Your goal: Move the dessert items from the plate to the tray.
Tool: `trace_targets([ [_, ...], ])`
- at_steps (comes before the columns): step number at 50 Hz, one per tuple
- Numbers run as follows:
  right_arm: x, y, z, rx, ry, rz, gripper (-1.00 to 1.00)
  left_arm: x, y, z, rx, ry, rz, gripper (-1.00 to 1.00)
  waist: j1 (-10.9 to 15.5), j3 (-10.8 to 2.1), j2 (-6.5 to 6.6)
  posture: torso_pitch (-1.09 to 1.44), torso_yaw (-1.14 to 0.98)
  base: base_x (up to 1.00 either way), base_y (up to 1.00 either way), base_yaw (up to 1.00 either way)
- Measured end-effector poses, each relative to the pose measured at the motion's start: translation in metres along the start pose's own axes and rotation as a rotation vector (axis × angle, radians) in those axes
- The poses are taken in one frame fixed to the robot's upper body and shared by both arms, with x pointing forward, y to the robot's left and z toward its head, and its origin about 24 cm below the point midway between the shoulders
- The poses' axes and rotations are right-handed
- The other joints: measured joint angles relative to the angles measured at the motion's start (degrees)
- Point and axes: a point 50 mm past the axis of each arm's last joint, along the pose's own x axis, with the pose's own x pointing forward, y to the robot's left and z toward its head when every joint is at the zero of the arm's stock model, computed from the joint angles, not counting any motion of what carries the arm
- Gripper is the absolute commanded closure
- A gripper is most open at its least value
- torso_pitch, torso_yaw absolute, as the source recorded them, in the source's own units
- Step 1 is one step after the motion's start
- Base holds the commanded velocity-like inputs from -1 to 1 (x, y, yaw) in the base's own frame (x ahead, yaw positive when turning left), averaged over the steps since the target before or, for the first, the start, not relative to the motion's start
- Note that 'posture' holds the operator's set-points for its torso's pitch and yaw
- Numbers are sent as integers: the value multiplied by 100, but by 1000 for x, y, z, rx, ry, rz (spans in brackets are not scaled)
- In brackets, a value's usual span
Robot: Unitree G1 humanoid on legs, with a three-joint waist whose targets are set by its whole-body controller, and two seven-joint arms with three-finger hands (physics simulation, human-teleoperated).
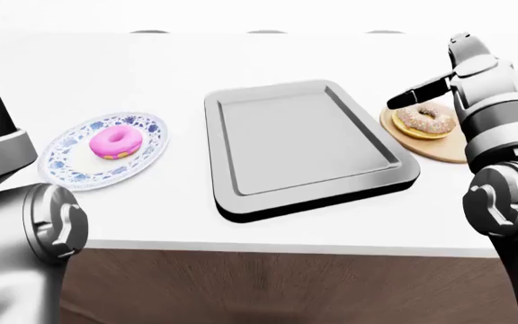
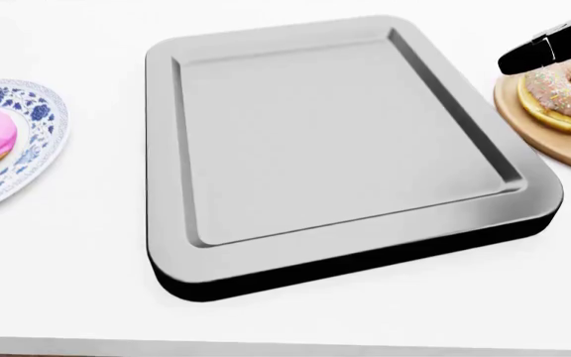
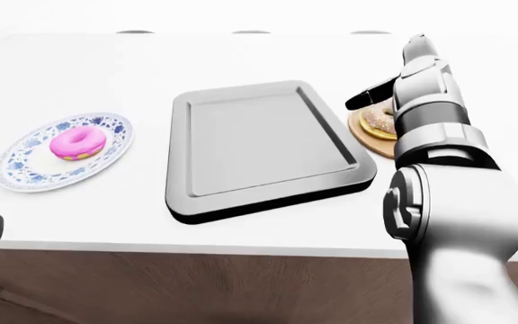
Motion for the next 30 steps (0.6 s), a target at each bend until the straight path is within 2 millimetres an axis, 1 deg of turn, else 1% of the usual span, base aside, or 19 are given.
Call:
trace_targets([
  [4,2,2,-10,-16,49,-12,-100,0,0,-2,-1,5,2,-100,7,-11,-33,0,0,0,0,0],
  [9,5,7,-30,-40,111,-26,-100,-2,1,-2,2,0,4,-100,39,-13,-52,0,0,0,0,0],
  [14,10,7,-46,-79,123,-16,-100,-2,3,-5,5,6,8,-100,53,-9,-61,0,0,0,0,0],
  [17,10,9,-48,-49,109,-6,-100,-1,2,-5,7,14,8,-100,48,-3,-60,0,0,0,0,0],
  [25,10,10,-40,29,75,-21,-100,-1,-2,-1,11,5,-9,-100,50,-22,-57,0,0,0,0,0],
  [30,10,18,-42,85,78,-13,-100,-2,0,-1,15,7,0,-100,36,-37,-69,0,0,0,0,0],
])
